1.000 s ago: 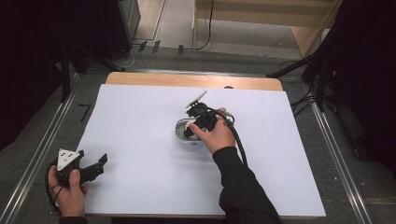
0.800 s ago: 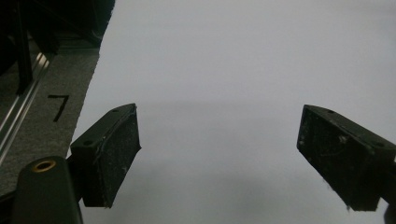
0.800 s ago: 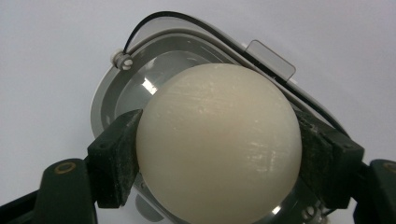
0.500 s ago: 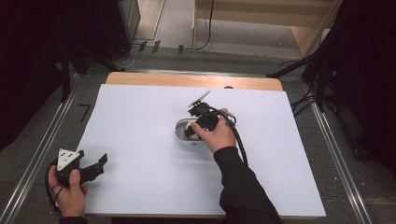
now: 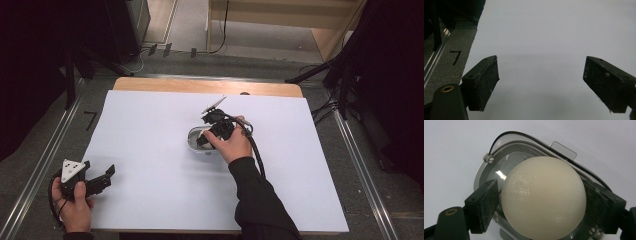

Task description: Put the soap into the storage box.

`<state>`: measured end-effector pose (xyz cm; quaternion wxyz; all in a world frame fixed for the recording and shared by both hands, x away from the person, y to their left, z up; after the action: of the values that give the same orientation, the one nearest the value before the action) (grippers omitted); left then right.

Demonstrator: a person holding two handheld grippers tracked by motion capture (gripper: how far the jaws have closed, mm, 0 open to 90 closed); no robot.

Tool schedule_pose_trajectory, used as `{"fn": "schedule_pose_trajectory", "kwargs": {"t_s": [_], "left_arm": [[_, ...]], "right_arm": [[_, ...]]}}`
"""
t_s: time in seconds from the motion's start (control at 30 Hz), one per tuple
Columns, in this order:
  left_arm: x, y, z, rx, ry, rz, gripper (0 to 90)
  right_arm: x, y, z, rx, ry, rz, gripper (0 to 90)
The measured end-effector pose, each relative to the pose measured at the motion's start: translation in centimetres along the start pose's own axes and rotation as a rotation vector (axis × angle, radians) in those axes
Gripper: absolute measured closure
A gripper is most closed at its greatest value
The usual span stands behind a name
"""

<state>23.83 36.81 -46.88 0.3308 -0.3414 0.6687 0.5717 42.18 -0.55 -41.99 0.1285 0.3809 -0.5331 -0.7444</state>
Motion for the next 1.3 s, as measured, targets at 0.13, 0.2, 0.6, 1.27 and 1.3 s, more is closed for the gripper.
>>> {"fn": "schedule_pose_trajectory", "kwargs": {"t_s": [0.13,0.2,0.6,1.27,1.3], "left_arm": [[0.0,0.0,0.0,-0.001,0.000,0.001,14.3],[0.0,0.0,0.0,0.000,0.000,0.000,14.2],[0.0,0.0,0.0,-0.002,-0.001,0.001,14.3],[0.0,0.0,-0.1,-0.002,-0.002,0.001,14.2],[0.0,0.0,-0.1,-0.001,-0.002,0.001,14.3]], "right_arm": [[0.0,0.2,0.0,-0.001,-0.009,-0.001,17.6],[0.0,0.3,0.0,0.002,-0.011,-0.009,15.6],[0.2,1.6,-0.4,0.030,-0.030,-0.040,13.7],[2.3,3.4,-1.2,0.029,-0.047,-0.064,13.7],[2.4,3.4,-1.2,0.029,-0.042,-0.067,13.7]]}}
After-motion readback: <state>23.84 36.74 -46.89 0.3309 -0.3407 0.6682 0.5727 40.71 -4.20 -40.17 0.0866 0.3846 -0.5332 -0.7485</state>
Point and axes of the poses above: each handheld gripper's, and its own axes: y roughly backward along the jaws, x roughly out of its underside, z roughly to its left, the point moved 1 cm from there along -y, roughly forward along the jaws, and after that the axes turned 6 degrees about y, right-handed, at the moved point
